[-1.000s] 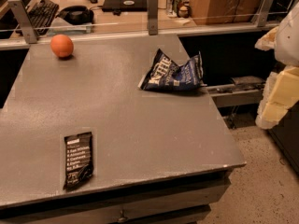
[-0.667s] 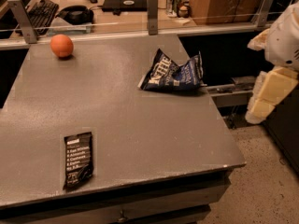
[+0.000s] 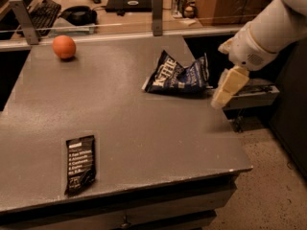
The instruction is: Move blue chip bag near orange
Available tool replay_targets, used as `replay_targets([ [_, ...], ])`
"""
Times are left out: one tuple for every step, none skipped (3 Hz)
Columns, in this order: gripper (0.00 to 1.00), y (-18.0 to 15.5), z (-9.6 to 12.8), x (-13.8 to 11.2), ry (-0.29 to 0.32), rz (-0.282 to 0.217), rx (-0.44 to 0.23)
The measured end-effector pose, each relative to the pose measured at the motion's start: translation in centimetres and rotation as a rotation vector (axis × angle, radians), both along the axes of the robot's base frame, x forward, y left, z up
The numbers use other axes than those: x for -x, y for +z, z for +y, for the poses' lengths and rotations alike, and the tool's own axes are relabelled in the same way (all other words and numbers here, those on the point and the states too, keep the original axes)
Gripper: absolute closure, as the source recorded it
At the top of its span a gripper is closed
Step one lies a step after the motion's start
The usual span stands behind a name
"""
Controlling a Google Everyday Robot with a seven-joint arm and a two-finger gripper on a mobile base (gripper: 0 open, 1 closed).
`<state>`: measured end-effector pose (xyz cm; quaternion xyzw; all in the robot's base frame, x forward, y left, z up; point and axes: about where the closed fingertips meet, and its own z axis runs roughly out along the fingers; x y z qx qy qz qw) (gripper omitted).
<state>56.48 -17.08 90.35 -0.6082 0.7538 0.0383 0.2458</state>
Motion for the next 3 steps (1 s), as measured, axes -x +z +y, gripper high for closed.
replay_targets([
  [0.00,-1.6,2.3,-3.5,0.032,-0.024,-0.051],
  [0.00,-3.1,3.4,-6.1,0.032,-0.043,-0.069],
  [0.18,-4.8,3.8,-7.7,0.018,-0.041,-0.082],
])
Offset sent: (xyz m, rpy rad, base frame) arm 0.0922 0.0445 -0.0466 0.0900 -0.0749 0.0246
